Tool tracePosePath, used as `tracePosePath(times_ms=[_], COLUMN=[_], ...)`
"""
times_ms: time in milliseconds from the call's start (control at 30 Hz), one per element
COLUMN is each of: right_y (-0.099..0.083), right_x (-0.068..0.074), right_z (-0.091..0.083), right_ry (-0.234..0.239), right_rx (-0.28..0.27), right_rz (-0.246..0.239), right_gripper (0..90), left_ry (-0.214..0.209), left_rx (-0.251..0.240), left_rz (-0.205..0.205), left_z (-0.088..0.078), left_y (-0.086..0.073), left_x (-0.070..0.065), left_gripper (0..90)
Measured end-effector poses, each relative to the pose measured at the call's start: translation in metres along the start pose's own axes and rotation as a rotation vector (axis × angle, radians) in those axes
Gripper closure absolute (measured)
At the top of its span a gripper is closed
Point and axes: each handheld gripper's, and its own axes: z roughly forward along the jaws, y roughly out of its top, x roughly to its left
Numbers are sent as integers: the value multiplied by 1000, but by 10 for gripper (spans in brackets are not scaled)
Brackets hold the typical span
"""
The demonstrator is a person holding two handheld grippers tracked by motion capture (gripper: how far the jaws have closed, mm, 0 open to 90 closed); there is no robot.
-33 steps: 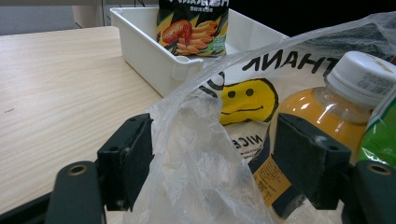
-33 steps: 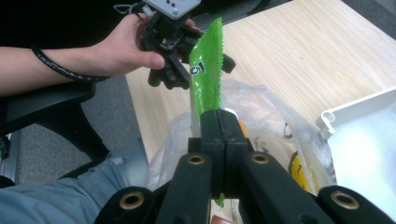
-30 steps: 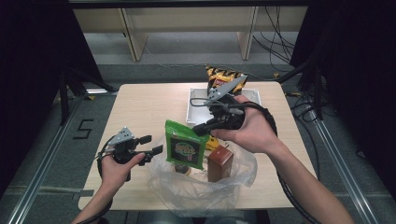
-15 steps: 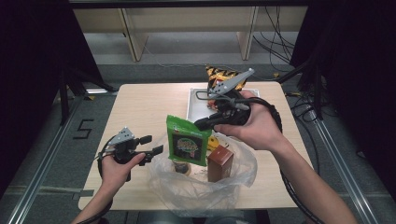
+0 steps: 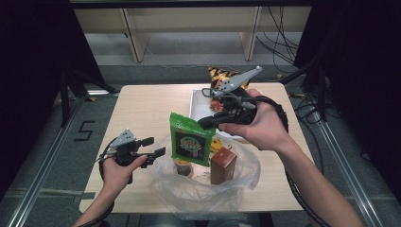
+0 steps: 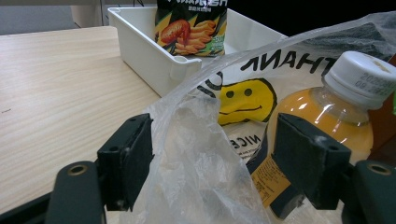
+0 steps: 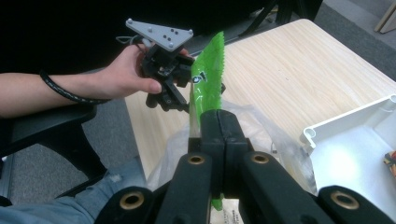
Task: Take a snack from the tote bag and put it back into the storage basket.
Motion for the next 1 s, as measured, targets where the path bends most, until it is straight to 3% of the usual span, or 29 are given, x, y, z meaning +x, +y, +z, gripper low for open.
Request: tracePosePath(times_ms=[100,233,300,400,433,533,667,1000], right_y=[1,2,3,4,4,5,6,8], right_x=[-2,-1,-2,-2,-1,-3,-3,-9], right_z=[-2,-6,-7,-8,-9,-11,-13,-21], right_ry=[1,-5,-10,-1,-7,-18,-14,-38], right_rx=[-10,-17,-28,-28,-23,-35,-43,-71], right_rz=[-29,-4,-33,-31,-3,-33,0,11], right_gripper=[900,900,900,900,900,900,900,900], left_ry=[1,-2,-2,-2,-3,-4,-1,0], left_rx=[1,3,2,2,3,3,5,5], left_rz=[-8,-6,-7,-2,3,4,7,5], left_z=[1,1,1,1,1,1,0,0], left_y=[0,0,0,0,0,0,0,0], left_x=[-1,-1,-1,-1,-1,-1,-1,-1], left_gripper=[279,279,279,279,279,279,279,279])
